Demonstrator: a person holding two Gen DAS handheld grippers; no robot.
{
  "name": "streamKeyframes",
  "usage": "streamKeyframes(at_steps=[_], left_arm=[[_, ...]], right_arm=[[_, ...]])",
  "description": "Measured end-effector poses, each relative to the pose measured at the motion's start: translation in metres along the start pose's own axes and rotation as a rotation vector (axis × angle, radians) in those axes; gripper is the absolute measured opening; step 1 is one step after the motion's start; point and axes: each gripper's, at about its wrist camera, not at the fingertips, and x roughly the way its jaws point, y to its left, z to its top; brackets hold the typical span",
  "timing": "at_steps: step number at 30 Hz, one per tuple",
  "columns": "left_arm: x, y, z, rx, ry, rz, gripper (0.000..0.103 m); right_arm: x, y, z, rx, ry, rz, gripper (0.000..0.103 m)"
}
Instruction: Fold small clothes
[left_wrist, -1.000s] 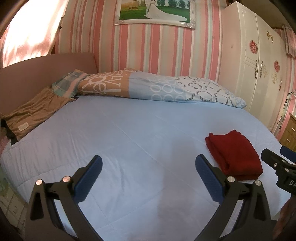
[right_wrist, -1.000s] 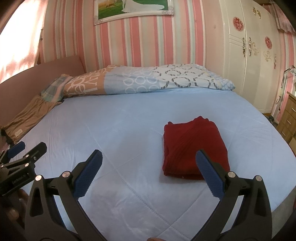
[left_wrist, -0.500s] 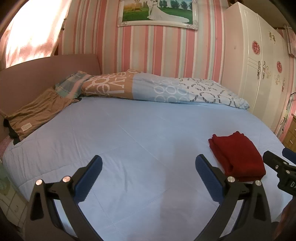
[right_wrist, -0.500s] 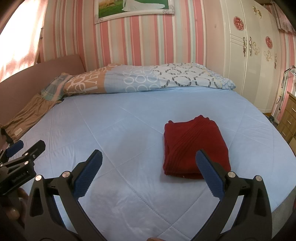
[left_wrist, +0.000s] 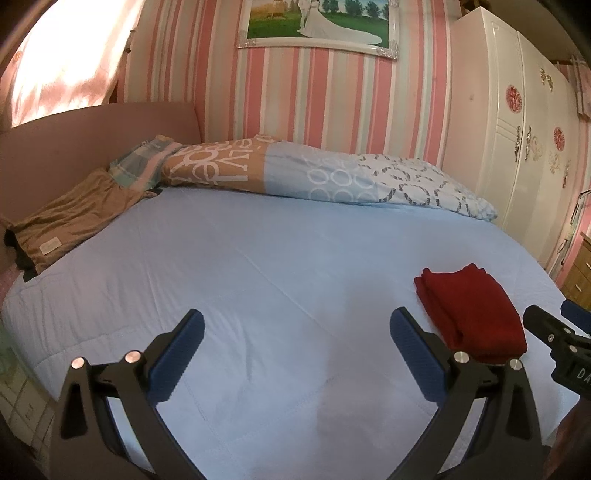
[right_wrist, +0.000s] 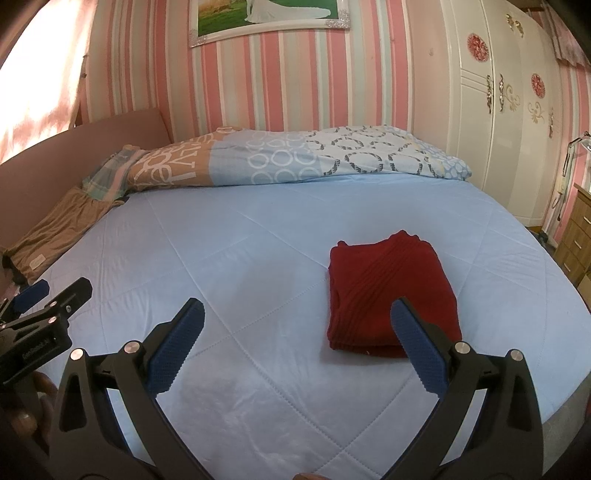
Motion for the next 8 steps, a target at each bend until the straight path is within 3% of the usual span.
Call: streamKeyframes(at_steps=[8], left_arm=[[0.0005, -0.0007, 0.0003, 0.006, 0.002, -0.005, 0.101]], right_arm=[[0.0003, 0.0002, -0.0001, -0.002, -0.001, 0.000, 0.100]])
